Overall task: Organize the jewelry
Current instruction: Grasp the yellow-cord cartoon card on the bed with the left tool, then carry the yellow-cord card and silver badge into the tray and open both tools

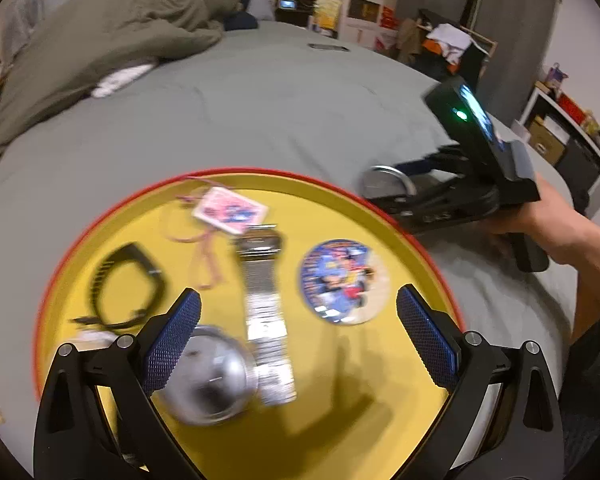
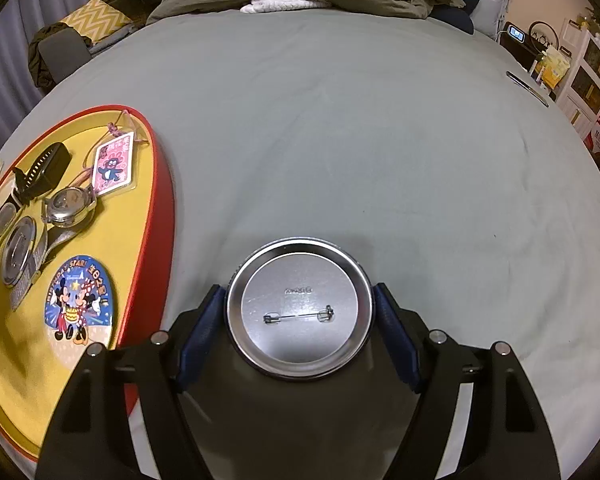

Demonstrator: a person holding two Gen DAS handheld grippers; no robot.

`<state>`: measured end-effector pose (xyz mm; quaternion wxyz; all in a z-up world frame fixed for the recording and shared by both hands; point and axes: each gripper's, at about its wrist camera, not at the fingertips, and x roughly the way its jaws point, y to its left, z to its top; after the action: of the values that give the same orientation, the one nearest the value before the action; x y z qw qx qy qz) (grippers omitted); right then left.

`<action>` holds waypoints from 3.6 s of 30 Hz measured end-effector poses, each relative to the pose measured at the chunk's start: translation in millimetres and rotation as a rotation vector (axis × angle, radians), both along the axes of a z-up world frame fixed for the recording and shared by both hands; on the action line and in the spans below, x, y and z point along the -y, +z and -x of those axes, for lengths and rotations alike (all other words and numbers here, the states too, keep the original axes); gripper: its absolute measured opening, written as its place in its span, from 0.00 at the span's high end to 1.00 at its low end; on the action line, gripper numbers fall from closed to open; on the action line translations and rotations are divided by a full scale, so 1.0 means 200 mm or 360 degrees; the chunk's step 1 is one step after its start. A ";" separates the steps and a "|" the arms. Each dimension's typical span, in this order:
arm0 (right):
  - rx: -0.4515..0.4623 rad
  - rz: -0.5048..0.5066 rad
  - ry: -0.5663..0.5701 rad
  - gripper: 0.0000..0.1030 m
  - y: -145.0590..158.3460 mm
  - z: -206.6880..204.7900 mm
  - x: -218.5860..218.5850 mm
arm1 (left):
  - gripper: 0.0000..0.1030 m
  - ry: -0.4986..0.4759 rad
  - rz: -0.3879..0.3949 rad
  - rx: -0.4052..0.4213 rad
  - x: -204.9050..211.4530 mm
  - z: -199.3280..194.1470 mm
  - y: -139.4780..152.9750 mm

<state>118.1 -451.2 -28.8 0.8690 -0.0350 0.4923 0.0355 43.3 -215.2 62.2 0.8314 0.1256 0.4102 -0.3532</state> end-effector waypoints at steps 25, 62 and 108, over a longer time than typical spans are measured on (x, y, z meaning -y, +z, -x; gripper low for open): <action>-0.0013 -0.0004 -0.0029 0.32 0.01 -0.01 -0.03 | 0.07 0.0942 -0.0305 0.0124 -1.44 -0.41 -0.03; 0.0135 -0.0053 -0.0048 0.32 0.20 0.07 -0.05 | 0.31 0.0961 -0.0208 0.0078 -1.48 -0.41 -0.06; 0.0041 -0.0109 0.0810 0.32 0.23 0.56 -0.98 | 0.31 -0.0281 -0.0226 -0.0091 -0.33 0.28 -0.14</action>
<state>6.2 -256.0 16.5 0.8389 -0.1288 0.4552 0.2692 -12.5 -149.7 33.5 0.7740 0.2097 0.4450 -0.3985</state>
